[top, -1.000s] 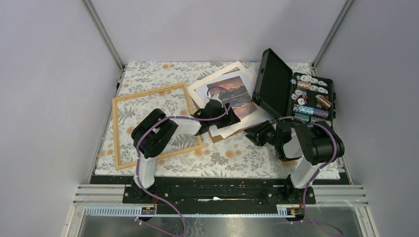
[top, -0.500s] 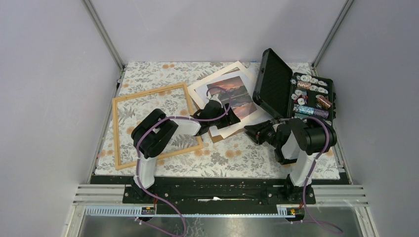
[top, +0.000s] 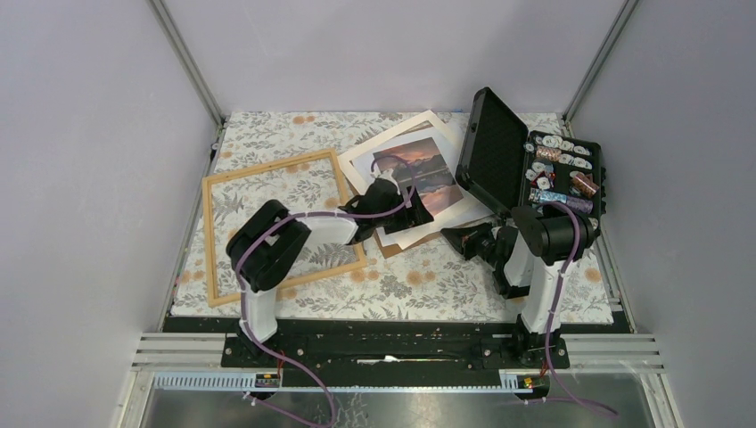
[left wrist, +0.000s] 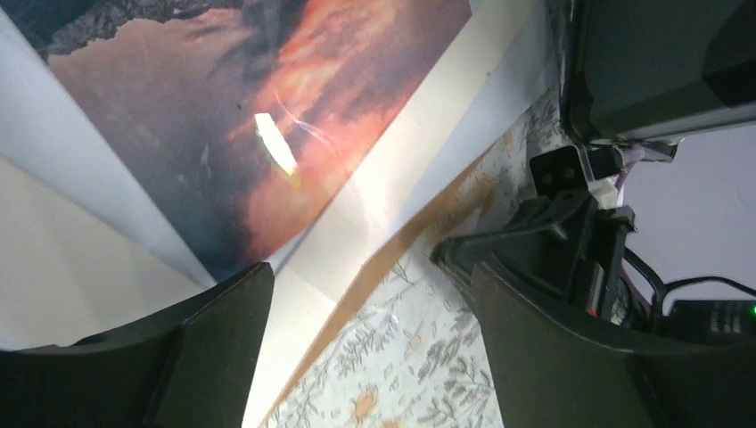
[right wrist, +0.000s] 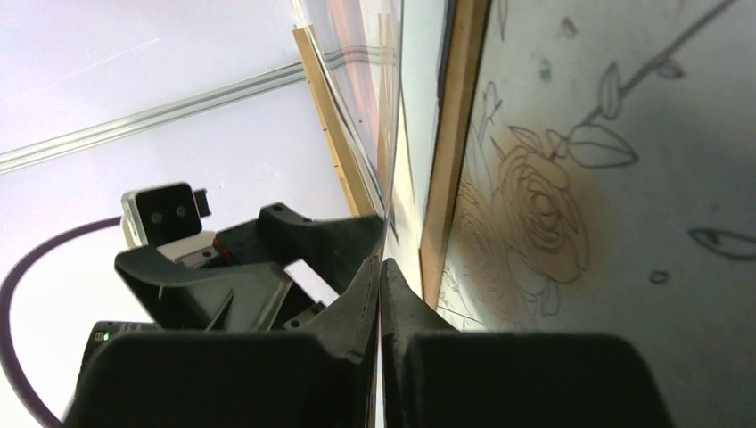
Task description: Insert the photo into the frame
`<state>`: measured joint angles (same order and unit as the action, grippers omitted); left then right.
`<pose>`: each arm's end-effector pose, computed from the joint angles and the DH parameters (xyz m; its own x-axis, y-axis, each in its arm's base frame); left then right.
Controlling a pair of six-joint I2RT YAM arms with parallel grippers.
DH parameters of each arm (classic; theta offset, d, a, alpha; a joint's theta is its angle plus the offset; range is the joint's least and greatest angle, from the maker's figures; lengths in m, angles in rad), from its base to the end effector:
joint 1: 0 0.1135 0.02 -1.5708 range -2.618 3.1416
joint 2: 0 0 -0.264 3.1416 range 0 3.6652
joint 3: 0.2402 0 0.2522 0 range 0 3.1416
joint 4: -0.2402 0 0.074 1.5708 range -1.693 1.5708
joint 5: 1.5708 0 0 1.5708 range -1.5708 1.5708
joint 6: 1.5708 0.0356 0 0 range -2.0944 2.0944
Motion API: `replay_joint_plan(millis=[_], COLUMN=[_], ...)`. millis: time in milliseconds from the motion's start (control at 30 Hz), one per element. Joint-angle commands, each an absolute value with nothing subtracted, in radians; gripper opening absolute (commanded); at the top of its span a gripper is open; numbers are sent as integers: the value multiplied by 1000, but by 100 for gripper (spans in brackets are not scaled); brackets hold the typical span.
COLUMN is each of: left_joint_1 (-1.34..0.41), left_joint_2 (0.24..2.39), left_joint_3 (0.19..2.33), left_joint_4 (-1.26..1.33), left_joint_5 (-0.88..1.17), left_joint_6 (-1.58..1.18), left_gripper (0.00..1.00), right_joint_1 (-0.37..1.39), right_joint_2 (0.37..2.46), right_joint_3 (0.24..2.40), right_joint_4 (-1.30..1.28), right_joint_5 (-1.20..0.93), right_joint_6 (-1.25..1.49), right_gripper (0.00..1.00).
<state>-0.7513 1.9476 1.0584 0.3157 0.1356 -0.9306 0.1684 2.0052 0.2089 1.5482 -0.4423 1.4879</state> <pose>0.2962 -0.2833 0.1473 -0.8458 -0.2973 -0.4430 0.1356 0.6832 -0.7175 0.2318 0.0549 0.0747 -0.5786 0.8152 0.0245 0.1948 0.1090 0.9748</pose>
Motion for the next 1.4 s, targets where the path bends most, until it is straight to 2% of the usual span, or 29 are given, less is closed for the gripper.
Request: replay_joint_plan(millis=[0,67,133,300,433,533,667,867,1367], left_joint_1=[-732,-709,-663,-537,-507,-513,-541,-564,-592], left_joint_2=[1759,1667,1579,1420,1471,1529,1629,1777,1913], left_joint_3=[1098,1094,1055,811,749,686,687,704,800], left_joint_4=[153,75,24,197,333,541,696,875,906], left_joint_5=[116,91,98,212,268,294,298,324,312], left_joint_6=[-827,-802,-822,-1027,-1170,-1308,-1412,-1500,-1529], left_gripper=[93,99,99,99,99,99,96,80,53], right_joint_1=[175,176,178,190,212,216,222,224,233], right_joint_2=[2036,2026,2012,1968,1907,1869,1843,1817,1818], right_joint_3=[231,232,230,218,210,196,187,171,136], right_joint_4=[1648,1654,1668,1677,1678,1675,1677,1677,1680], right_joint_5=[-408,-417,-425,-419,-403,-395,-397,-403,-407], right_joint_6=[1603,1648,1689,1792,1840,1856,1885,1892,1876], right_gripper=[0,0,0,0,0,0,0,0,0])
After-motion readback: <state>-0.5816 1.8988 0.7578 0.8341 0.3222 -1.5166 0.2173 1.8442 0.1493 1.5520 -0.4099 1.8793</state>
